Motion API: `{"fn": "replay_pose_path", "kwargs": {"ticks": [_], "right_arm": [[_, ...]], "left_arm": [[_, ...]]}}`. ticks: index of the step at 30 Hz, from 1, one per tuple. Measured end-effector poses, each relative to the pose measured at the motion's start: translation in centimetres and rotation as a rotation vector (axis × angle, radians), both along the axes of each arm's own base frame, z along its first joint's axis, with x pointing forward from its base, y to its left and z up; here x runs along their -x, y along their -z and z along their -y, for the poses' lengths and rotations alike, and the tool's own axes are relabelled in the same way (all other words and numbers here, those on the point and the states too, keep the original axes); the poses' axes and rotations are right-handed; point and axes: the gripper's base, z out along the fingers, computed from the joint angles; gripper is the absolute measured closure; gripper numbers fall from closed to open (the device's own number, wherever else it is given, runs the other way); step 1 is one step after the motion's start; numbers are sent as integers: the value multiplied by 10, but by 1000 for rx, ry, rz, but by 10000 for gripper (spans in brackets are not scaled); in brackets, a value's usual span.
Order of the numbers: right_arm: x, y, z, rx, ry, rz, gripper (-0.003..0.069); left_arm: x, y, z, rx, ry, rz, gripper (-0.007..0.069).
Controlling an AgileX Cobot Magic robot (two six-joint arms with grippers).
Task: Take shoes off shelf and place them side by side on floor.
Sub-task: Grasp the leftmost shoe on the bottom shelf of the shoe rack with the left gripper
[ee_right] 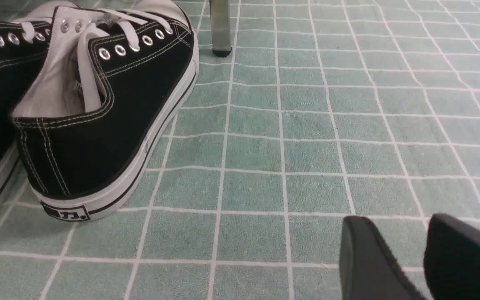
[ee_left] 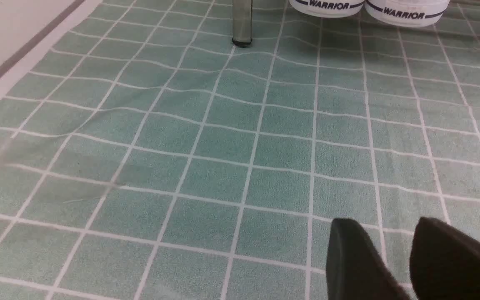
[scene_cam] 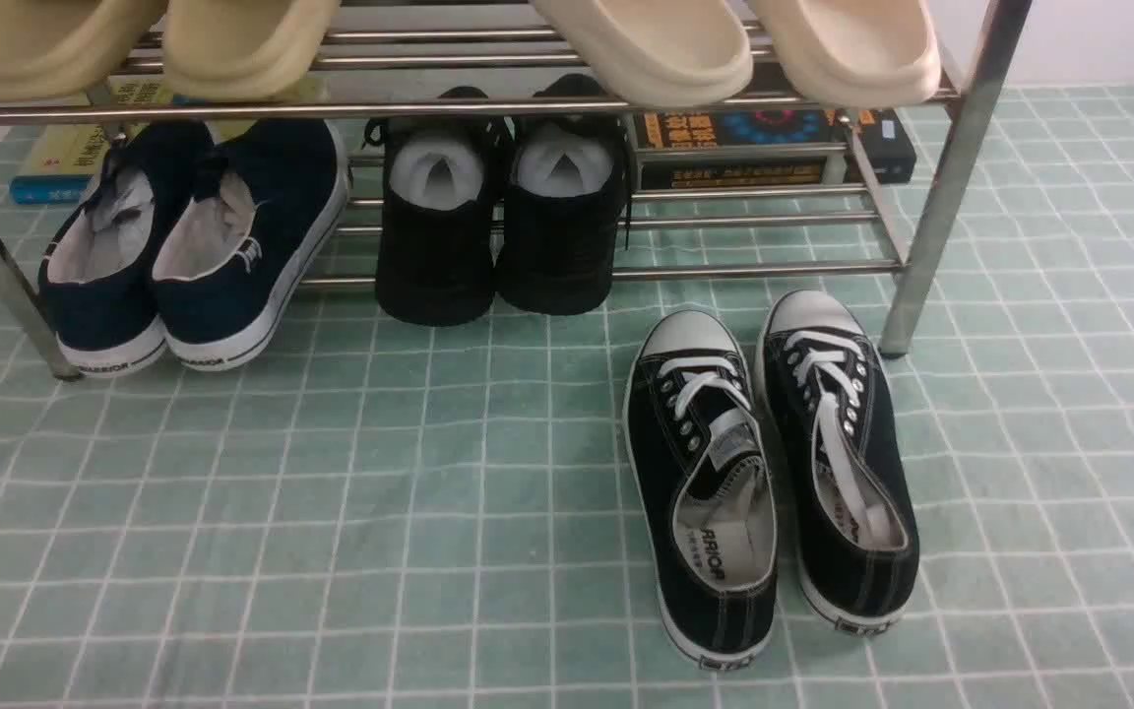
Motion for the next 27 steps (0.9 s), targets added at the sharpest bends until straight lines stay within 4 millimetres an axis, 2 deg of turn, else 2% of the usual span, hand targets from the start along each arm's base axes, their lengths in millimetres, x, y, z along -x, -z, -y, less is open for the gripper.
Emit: {"fn": "replay_pose_path", "kwargs": {"ticks": [22,25,26,27], "right_arm": [[0,0,0,0,0,0,422],[0,0,0,0,0,0,422],[0,0,0,0,0,0,422],[0,0,0,0,0,0,422]], "left_arm": [[0,0,-1,-2,-6,0,382],[-1,0,4,252,-29,28,382],[-1,0,7,402,-43,40,382],[-1,0,7,441,-50,42,382]]}}
